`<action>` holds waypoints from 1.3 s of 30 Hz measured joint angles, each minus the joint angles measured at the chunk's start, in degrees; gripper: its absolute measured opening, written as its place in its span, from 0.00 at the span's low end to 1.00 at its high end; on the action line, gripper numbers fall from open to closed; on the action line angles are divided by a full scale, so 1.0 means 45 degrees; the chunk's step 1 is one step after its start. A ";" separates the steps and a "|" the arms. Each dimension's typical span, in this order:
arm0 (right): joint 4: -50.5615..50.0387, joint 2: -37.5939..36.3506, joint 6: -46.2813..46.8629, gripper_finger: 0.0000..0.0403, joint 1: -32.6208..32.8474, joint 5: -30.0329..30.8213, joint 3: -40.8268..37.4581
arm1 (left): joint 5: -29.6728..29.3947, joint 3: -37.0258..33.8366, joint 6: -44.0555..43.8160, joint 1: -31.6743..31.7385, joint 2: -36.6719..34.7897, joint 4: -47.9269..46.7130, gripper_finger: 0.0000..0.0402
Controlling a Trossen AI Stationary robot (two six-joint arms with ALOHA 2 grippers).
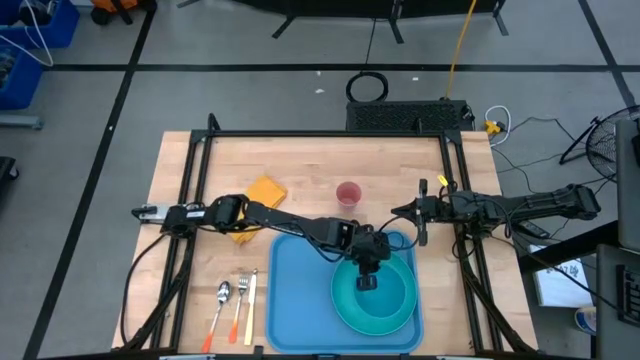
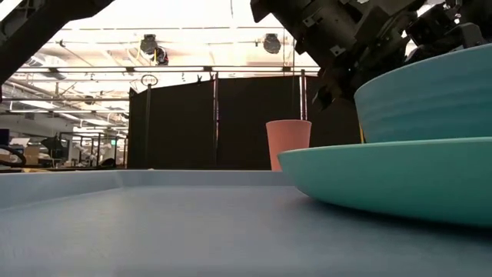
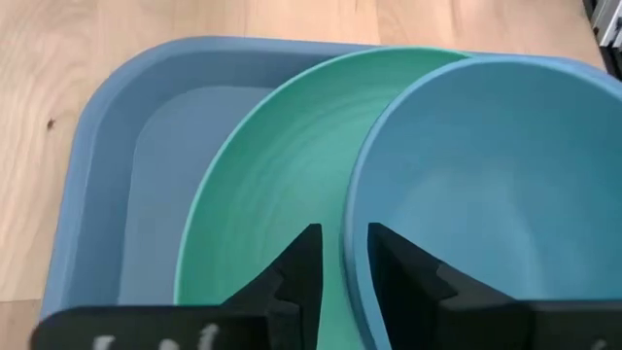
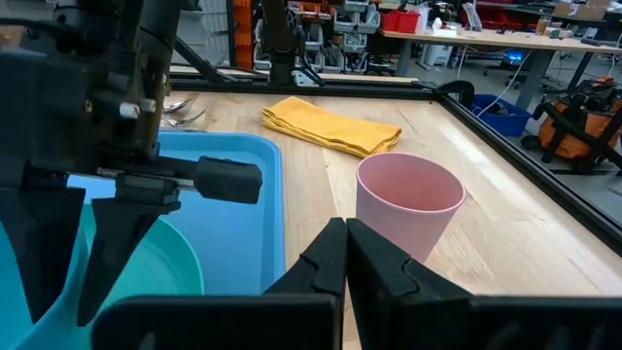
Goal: Set up tray
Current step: Put the pink cup on the blue serving tray to the top left of the green plate
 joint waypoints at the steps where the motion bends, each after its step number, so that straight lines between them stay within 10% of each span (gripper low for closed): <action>1: 0.0000 0.0000 0.0000 0.00 0.0000 0.0000 0.0000 | -0.0013 -0.0004 0.0038 0.0001 0.0000 -0.0009 0.23; 14: -0.0021 0.0000 -0.0042 0.00 0.0013 -0.0092 0.0000 | -0.0864 -0.0018 0.2324 0.0273 -0.3401 -0.3266 0.28; 21: -0.0109 0.0005 -0.0672 0.00 0.0019 -0.0784 0.0000 | -0.2996 -0.0799 0.4233 0.0376 -0.6997 -0.4585 0.07; 31: -0.0108 0.0005 -0.0913 0.00 0.0019 -0.0772 0.0000 | -0.2854 -0.9710 0.5382 0.2274 -1.4756 0.0021 0.01; 39: 0.0092 0.0005 -0.0892 0.00 0.0019 -0.0758 0.0000 | 0.0726 -1.8631 0.4516 0.4686 -2.0659 0.6263 0.01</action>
